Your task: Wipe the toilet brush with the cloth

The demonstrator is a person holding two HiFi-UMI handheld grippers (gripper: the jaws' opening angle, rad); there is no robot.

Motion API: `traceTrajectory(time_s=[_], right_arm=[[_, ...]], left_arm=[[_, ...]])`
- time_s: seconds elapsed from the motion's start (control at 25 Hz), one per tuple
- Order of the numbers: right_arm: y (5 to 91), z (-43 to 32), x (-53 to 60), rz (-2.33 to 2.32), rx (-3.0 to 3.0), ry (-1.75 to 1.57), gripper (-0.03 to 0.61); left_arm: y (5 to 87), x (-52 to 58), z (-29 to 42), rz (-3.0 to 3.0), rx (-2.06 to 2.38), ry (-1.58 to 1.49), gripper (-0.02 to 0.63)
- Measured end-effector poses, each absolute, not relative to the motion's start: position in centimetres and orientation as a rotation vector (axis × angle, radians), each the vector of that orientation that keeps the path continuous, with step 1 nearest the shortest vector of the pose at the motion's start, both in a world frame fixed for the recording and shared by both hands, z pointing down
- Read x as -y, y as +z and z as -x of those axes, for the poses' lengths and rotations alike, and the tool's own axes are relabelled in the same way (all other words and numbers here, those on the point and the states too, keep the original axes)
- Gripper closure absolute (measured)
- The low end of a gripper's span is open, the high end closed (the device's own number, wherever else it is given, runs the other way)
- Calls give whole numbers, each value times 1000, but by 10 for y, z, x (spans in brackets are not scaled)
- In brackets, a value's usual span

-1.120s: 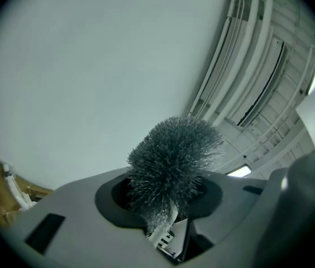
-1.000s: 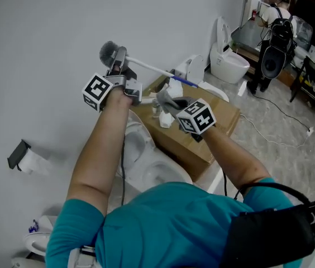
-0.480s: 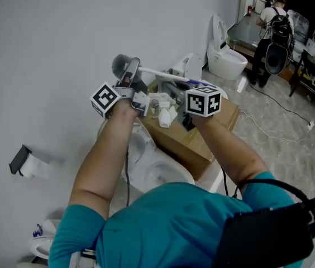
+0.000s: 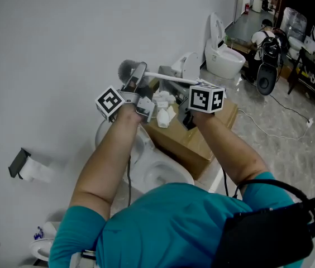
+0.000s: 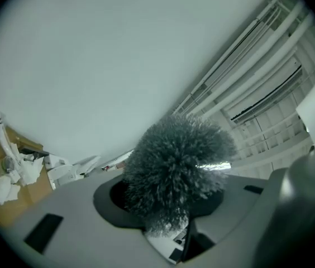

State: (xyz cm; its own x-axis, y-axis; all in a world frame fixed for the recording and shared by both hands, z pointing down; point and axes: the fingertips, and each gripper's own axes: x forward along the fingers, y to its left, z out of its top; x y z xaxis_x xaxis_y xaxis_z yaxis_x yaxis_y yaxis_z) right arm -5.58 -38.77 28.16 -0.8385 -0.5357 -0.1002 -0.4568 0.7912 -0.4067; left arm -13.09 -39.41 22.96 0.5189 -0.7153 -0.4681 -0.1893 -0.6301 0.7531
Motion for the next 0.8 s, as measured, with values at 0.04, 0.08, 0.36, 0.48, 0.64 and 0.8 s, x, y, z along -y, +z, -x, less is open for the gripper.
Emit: traceTrajectory(time_s=[0.04,0.08,0.36,0.48,0.64,0.8], right_arm=[[283,60,382,755,-2780,-559,560],[285,64,378,734,-2786,-572,560],[274,81,367,615,-2758,-664,560],[273,80,368,566,-2681,-743,560],[277,79,367,549,-2643,-785,560],[279,77,368,538,-2624,-806,560]], left_arm=[[231,395,132,-2108,751,-1067,439],[232,396,133,-2105,766,-1074,440],[234,397,125,-2129,791,-1062,446],[236,397,124,-2127,793,-1054,445],[239,397,124,-2153,823,-1021,448],[240,398,125,-2171,836,-1014,448]])
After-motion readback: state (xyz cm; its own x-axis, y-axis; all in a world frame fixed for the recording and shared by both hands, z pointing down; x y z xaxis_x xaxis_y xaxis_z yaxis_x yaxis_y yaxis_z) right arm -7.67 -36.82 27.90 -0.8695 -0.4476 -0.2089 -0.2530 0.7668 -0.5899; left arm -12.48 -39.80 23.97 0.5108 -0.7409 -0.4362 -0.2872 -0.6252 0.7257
